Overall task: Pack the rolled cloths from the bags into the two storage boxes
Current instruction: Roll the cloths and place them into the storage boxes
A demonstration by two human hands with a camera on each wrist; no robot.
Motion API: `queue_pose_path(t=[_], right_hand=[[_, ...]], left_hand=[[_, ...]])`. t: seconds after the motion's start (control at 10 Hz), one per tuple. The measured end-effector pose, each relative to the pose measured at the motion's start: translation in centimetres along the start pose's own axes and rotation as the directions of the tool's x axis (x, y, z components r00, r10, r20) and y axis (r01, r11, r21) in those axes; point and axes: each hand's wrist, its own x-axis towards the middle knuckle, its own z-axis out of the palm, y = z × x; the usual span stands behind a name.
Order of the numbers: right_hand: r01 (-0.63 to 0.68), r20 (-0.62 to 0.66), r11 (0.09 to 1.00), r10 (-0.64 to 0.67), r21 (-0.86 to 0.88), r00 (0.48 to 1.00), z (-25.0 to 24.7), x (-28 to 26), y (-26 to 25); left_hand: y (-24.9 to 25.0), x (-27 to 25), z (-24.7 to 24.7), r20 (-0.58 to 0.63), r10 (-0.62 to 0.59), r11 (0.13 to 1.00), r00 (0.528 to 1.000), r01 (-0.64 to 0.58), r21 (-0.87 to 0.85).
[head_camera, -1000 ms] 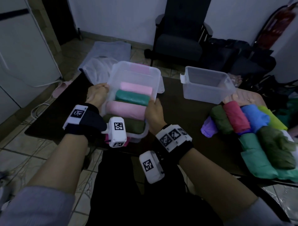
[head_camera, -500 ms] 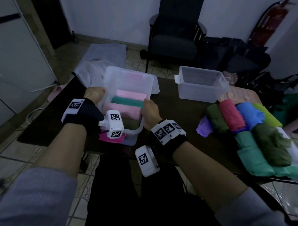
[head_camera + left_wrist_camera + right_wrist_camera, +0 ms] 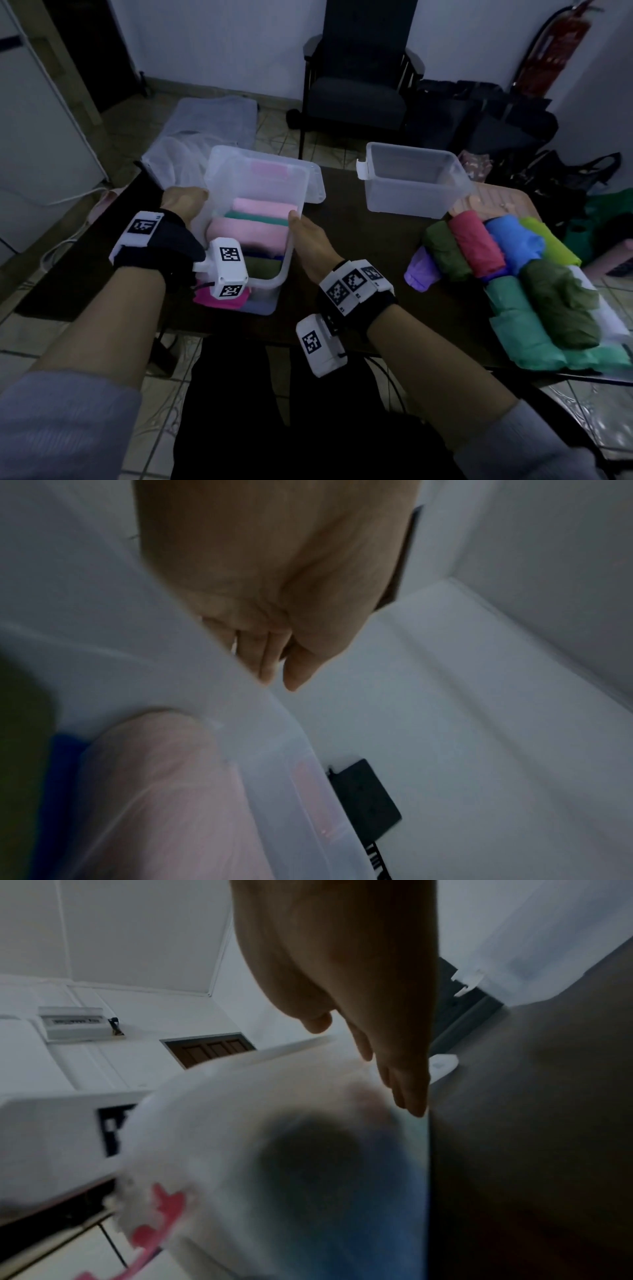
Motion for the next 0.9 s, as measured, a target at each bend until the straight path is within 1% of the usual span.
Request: queue_pose_path(t=[0.1,0.2,0.3,0.4,0.5,0.6,0.7,0.8,0.9], right_hand=[[0.028,-0.061,0.99,-0.037,-0.142,0.997,-3.0,-0.5,0.3],[0.0,-0.174,0.847,-0.109,-0.531,0.979,-7.8,0.2,0.9],[-0.172,-0.331,0.605,-0.162,-0.777,0.93,-13.1,1.2,1.3],[-0.355,-0.494,0.43,-0.273,-0.83,0.825,-17.8,1.2,2.2],[-0.476,-0.622,0.435,-0.307,-0.765,0.72,-20.5,1.1,3.4],[-0.483,-0.623,0.439,-0.266,-0.757,0.736,-21.9,1.2,3.5],[-0.493,-0.596,0.397,-0.196,-0.775,0.779,-22.5,1.3,3.4],[-0.471,-0.584,0.45,-0.15,-0.759,0.798,-22.6,1.3,3.4],[-0.352,-0.509,0.587,-0.121,-0.729,0.852,-22.5,1.5,3.2]], left_hand=[[2.2,-1.1,-0.3,0.011,0.063,0.998,0.998,-0.063,-0.011],[5.3,-5.4,-0.5,-0.028,0.289,0.954,0.957,-0.286,0.089],[7.8,-11.3,1.0,0.039,0.522,0.847,0.852,-0.523,0.094],[7.7,-15.0,5.6,0.265,0.63,0.759,0.73,-0.651,-0.01],[5.6,-16.2,11.2,0.515,0.536,0.789,0.668,-0.614,-0.025],[3.1,-15.7,15.6,0.632,0.37,0.832,0.68,-0.545,0.099],[0.8,-14.7,18.2,0.73,0.211,0.766,0.65,-0.574,0.29],[-0.6,-14.5,19.1,0.763,0.187,0.674,0.618,-0.646,0.358],[-0.8,-14.4,19.2,0.774,0.185,0.66,0.606,-0.66,0.359]])
